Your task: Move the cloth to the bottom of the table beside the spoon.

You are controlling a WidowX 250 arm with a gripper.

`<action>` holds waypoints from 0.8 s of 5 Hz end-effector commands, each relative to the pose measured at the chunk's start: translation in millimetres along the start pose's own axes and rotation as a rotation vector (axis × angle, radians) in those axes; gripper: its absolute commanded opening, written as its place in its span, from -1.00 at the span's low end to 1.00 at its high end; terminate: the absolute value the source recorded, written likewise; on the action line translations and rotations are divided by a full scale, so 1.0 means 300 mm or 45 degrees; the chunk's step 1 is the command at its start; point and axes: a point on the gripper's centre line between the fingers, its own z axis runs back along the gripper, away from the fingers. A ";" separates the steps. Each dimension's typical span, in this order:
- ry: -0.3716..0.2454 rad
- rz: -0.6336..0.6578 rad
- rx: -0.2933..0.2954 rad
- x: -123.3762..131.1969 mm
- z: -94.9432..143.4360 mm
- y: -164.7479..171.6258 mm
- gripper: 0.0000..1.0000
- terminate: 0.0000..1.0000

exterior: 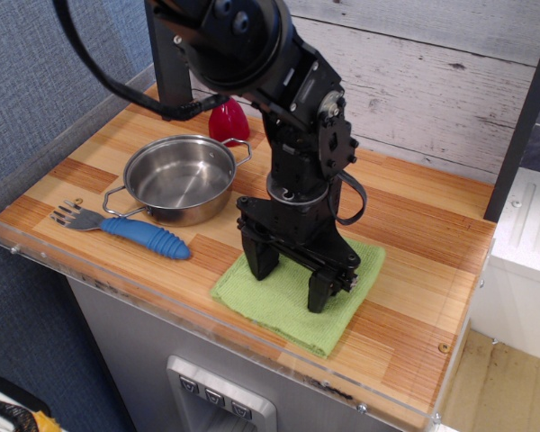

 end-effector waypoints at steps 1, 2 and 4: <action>0.004 -0.005 0.018 -0.031 0.032 0.024 1.00 -1.00; 0.005 0.004 0.028 -0.031 0.047 0.030 1.00 -1.00; -0.070 -0.021 0.039 0.022 0.093 0.025 1.00 -1.00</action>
